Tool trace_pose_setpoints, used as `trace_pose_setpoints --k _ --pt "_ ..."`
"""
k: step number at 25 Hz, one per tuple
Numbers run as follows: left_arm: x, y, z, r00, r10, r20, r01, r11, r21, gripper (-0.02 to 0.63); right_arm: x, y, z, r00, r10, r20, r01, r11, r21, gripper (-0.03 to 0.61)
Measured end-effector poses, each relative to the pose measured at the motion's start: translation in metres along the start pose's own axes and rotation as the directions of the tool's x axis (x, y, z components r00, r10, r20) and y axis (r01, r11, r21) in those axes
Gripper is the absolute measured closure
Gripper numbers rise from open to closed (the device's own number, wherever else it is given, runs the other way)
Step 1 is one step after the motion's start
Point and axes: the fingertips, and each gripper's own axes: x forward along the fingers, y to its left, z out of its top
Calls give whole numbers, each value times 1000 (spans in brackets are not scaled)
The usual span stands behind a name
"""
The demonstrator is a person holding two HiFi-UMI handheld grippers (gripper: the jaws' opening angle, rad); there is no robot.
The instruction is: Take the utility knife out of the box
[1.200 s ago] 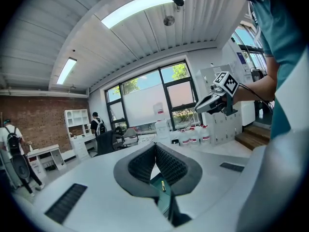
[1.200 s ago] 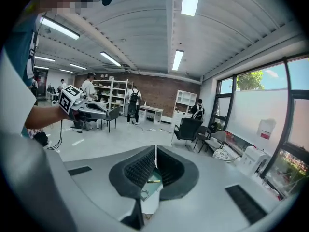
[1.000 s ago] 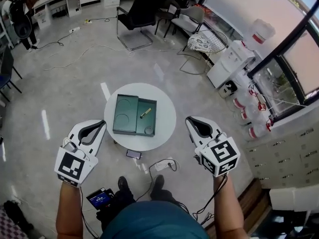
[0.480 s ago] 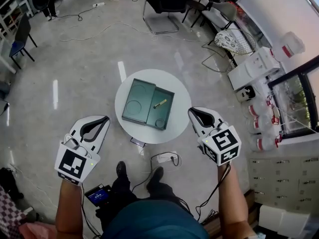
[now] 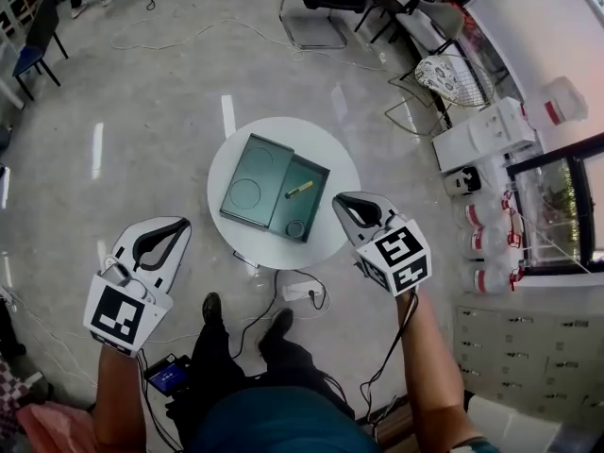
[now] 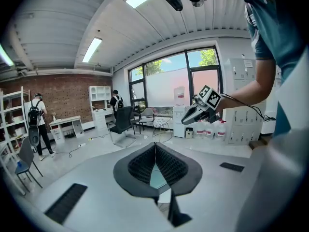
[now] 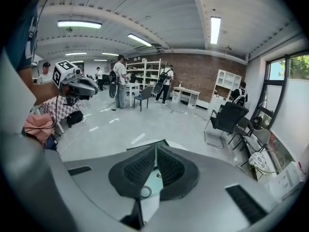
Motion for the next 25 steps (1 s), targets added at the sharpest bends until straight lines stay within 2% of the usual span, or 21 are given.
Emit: trace_pose_setpoints --k 12,25 --pt "32 4 -55 999 -10 -47 6 998 -69 595 85 -8 -53 990 84 -114 -92 993 -70 538" --pt "68 2 -102 997 -30 -69 21 993 -120 594 158 -14 -118 962 130 -241 -173 971 -165 537"
